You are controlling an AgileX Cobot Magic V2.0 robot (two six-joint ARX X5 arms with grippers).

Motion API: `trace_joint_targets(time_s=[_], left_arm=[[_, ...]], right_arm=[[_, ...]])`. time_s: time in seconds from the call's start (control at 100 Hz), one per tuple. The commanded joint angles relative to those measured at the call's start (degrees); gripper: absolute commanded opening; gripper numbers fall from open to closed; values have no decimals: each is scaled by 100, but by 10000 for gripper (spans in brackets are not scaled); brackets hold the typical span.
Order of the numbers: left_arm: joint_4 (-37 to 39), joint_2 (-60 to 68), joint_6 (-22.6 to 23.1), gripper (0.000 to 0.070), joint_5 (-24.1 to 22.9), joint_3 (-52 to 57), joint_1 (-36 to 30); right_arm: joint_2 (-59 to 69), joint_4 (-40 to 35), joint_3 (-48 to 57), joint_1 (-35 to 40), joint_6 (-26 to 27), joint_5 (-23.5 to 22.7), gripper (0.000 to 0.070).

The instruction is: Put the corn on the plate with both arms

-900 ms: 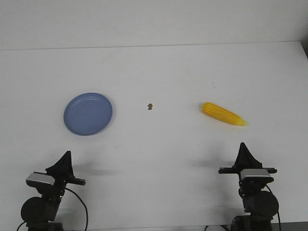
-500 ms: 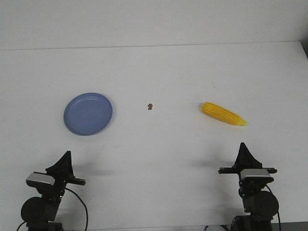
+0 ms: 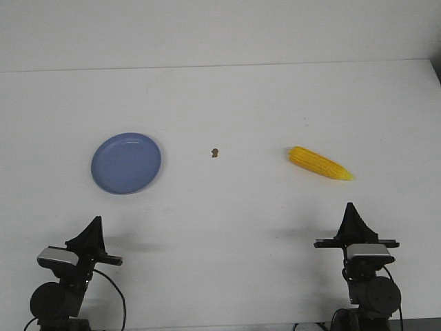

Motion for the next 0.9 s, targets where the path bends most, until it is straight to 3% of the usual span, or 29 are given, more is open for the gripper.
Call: trace_joint_targets(time_s=[0.0, 0.16, 0.33, 0.59, 0.89], left_arm=[[46, -4, 0, 12, -13, -24, 0], [-142, 4, -120, 12, -162, 413, 0], [-745, 186, -219, 12, -562, 1163, 0], [-2061, 1191, -214, 12, -566, 2743, 0], [-3633, 2706, -212, 12, -573, 4695, 0]], right_arm=[[-9, 153, -15, 4, 37, 9, 5], [-9, 61, 127, 4, 44, 2, 5], [-2, -647, 699, 4, 44, 7, 5], [461, -2437, 2109, 4, 66, 0, 5], [2118, -4922, 4347, 4, 87, -201, 5]])
